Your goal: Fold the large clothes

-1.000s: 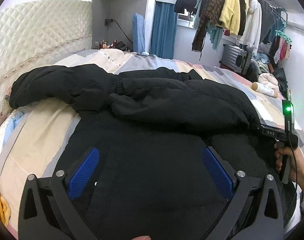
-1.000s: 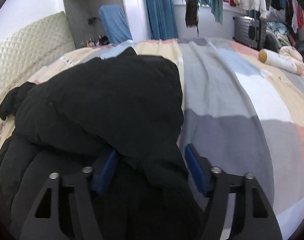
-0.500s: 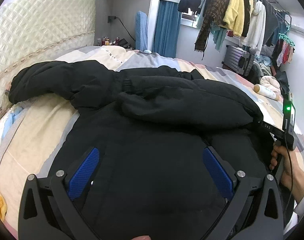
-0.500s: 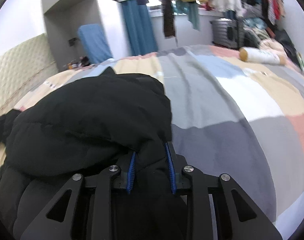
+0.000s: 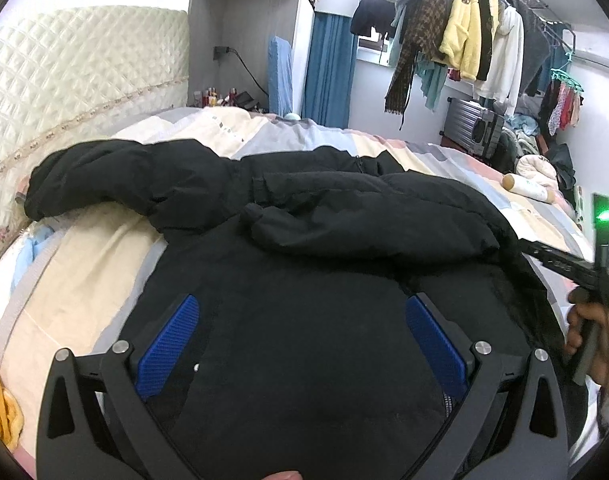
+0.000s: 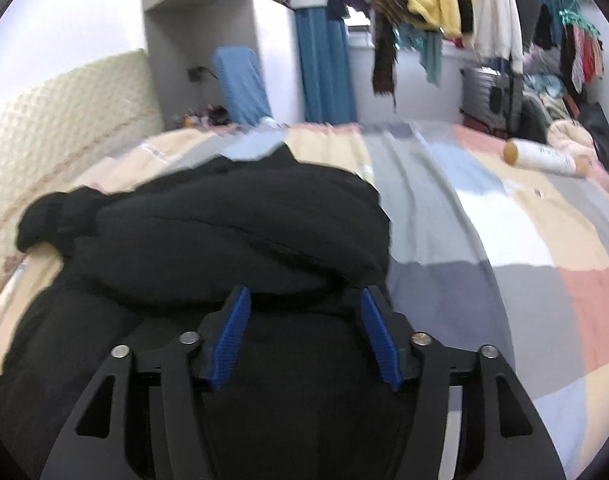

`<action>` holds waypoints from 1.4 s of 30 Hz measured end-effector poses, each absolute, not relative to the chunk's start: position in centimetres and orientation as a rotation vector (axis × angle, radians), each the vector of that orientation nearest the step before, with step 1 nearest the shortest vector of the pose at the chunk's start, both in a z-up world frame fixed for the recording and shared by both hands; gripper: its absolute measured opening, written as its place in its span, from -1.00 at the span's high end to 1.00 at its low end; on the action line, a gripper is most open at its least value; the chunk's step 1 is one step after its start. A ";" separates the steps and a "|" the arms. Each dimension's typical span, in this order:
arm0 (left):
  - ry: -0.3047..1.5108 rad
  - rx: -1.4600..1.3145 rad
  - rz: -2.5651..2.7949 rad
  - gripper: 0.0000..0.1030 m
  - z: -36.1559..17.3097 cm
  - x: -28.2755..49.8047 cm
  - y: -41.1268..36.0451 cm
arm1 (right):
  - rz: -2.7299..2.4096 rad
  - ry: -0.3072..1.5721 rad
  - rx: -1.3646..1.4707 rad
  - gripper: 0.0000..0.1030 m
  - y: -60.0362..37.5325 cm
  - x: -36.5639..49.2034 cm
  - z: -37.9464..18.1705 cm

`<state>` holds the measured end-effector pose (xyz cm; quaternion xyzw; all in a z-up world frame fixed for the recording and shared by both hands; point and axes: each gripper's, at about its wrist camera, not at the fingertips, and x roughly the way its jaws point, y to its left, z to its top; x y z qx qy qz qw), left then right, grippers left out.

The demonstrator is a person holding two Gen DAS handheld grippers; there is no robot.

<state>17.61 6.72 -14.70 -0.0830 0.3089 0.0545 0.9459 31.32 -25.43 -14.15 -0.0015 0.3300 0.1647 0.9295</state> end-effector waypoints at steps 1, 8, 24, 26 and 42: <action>0.621 -0.166 0.111 -1.00 -14.5 17.3 6.7 | 0.349 0.667 0.011 -0.16 -25.2 30.6 -13.4; 0.603 -0.210 0.110 -1.00 -12.8 15.2 7.2 | 0.398 0.616 0.045 -0.28 -23.2 24.8 -9.8; 0.527 -0.228 0.105 -1.00 -10.5 11.2 8.2 | 0.499 0.506 0.015 -0.34 -19.3 13.0 -7.7; 0.534 -0.230 0.111 -1.00 -10.4 10.7 8.5 | 0.494 0.499 0.040 -0.35 -19.6 12.1 -7.6; 0.444 -0.326 0.206 -1.00 -6.2 10.1 16.7 | 0.452 0.465 0.014 -0.77 -19.5 9.6 -8.3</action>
